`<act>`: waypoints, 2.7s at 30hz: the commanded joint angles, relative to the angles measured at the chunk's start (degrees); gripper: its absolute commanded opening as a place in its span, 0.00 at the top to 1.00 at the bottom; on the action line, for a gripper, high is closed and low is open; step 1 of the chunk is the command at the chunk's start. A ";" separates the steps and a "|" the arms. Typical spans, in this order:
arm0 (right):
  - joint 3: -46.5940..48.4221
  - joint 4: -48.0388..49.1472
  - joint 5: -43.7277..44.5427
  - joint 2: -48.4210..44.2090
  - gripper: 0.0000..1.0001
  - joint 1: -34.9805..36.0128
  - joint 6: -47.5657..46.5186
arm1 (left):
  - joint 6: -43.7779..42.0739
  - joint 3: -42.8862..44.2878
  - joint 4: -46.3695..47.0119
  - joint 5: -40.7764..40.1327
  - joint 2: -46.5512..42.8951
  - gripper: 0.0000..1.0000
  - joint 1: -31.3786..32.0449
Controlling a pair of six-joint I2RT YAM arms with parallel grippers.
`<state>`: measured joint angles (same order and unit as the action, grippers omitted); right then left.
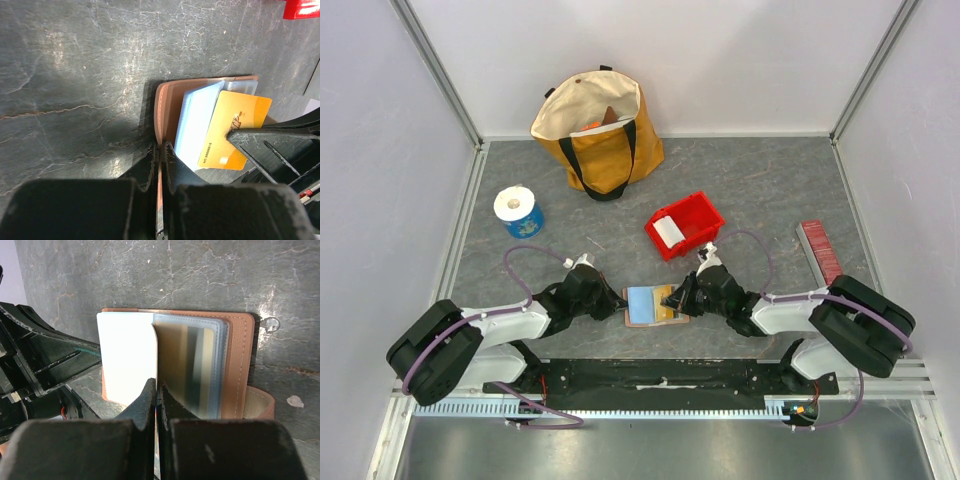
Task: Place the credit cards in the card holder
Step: Insert the credit card into the card holder.
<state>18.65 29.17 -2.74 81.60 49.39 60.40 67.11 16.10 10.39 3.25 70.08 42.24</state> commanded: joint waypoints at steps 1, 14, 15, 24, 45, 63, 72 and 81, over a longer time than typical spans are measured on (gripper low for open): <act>-0.11 0.53 0.29 2.94 1.00 -0.25 -0.99 | 0.83 -0.98 -1.34 -0.61 0.84 0.98 0.21; 1.56 4.67 -4.90 9.89 1.00 -0.25 -0.81 | 0.65 -0.54 -0.37 -0.35 1.90 0.98 0.21; 1.73 4.67 -5.25 10.15 1.00 -0.25 -0.81 | 0.74 -0.37 -0.29 -0.35 2.07 0.98 0.21; -0.19 2.65 -5.96 6.91 1.00 -0.25 2.35 | 1.18 -0.36 -0.29 -1.40 1.64 0.98 0.21; 2.61 2.48 -11.15 11.83 0.94 -0.25 1.56 | 1.35 -0.72 -0.29 -2.01 0.84 0.98 0.30; 6.30 -14.24 -1.12 1.18 0.50 -0.17 -6.00 | 0.83 -1.24 -0.81 -1.66 -0.74 0.98 0.21; 8.06 -9.93 -6.30 6.19 0.54 -0.08 -6.53 | 0.56 -0.98 -0.20 -1.14 0.05 0.98 0.21; 10.79 -7.98 -8.25 7.69 0.55 0.27 -8.81 | 0.48 -0.80 -0.02 -0.96 0.05 0.98 0.21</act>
<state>27.53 23.00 -10.46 88.07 49.34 54.37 67.31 15.59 10.94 3.29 69.73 42.48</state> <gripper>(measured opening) 0.444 0.032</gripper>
